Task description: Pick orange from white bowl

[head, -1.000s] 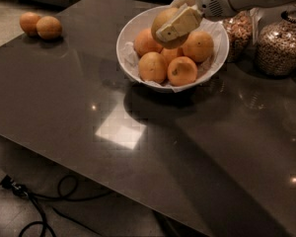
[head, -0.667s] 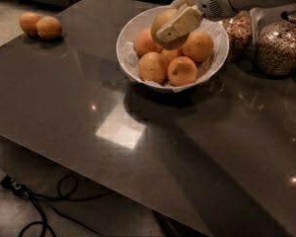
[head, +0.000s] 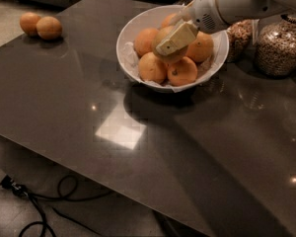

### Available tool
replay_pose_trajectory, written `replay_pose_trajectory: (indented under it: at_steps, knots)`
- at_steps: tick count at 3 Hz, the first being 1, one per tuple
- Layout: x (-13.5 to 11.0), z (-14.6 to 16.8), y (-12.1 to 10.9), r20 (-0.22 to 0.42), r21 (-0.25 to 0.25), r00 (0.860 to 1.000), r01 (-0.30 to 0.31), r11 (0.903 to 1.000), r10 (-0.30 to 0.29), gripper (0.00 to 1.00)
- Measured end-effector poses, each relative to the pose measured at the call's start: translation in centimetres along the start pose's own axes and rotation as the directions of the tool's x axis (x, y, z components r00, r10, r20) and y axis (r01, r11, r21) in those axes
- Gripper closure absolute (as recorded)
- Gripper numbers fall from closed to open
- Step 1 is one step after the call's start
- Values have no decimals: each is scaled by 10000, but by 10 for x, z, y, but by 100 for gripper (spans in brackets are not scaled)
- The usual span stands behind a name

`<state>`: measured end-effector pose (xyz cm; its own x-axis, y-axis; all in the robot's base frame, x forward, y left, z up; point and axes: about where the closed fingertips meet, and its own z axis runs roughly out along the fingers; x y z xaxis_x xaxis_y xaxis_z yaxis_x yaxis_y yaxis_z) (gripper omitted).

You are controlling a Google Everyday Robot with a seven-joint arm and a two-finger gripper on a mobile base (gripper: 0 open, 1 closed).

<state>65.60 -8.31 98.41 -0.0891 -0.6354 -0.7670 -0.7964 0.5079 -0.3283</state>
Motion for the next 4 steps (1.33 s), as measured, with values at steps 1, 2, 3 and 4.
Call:
replay_pose_trajectory:
  at_steps: [1,2,3,4]
  knots:
    - [13,10,1,-384,-50,9991,-162,9999,159,100]
    - [9,9,0,-384,-50,9991,-162,9999,159,81]
    - [9,9,0,-384,-51,9991,-162,9999,160,58]
    - [9,10,0,-391,-135,9990,-240,9996,235,35]
